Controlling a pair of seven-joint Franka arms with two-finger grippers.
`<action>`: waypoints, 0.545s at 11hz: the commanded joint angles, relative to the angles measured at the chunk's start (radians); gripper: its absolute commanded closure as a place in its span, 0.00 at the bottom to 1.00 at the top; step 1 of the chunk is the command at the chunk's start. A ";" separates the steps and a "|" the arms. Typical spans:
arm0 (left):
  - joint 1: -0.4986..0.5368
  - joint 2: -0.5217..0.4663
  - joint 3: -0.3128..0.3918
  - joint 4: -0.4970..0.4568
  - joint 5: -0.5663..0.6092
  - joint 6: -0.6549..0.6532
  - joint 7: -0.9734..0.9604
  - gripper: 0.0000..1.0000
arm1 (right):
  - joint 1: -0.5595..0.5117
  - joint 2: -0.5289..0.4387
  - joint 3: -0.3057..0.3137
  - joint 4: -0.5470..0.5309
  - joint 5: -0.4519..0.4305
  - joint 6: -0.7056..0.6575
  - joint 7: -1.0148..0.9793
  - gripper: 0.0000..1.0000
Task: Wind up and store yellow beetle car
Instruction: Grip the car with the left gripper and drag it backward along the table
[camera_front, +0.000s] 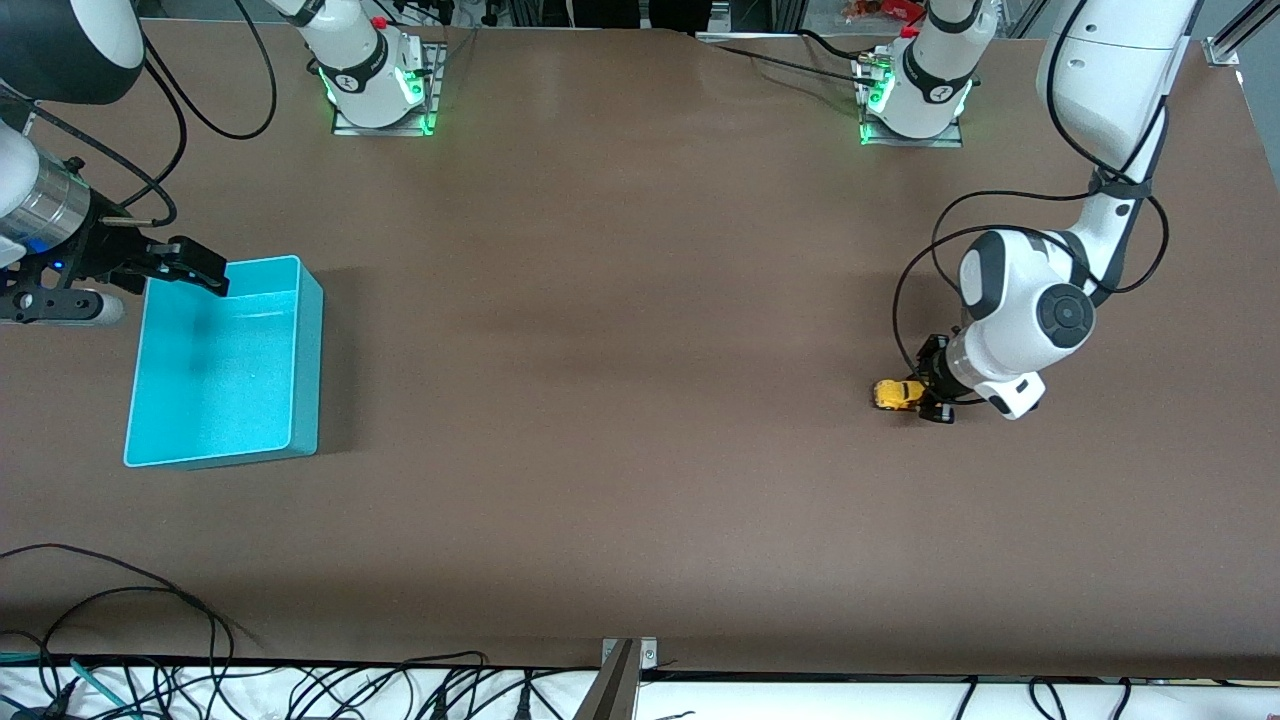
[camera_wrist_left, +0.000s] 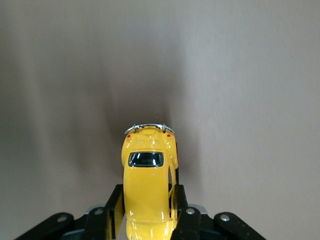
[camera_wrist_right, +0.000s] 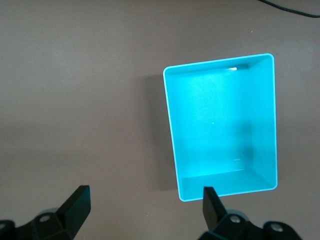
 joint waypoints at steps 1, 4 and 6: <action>-0.040 0.037 -0.012 0.049 -0.031 -0.009 -0.085 1.00 | -0.005 0.006 0.001 0.024 0.008 -0.022 -0.004 0.00; -0.058 0.097 -0.012 0.092 -0.019 -0.008 -0.100 1.00 | -0.005 0.006 0.001 0.024 0.008 -0.022 -0.004 0.00; -0.052 0.100 -0.009 0.092 -0.019 -0.009 -0.096 1.00 | -0.002 0.006 0.001 0.024 0.006 -0.022 -0.003 0.00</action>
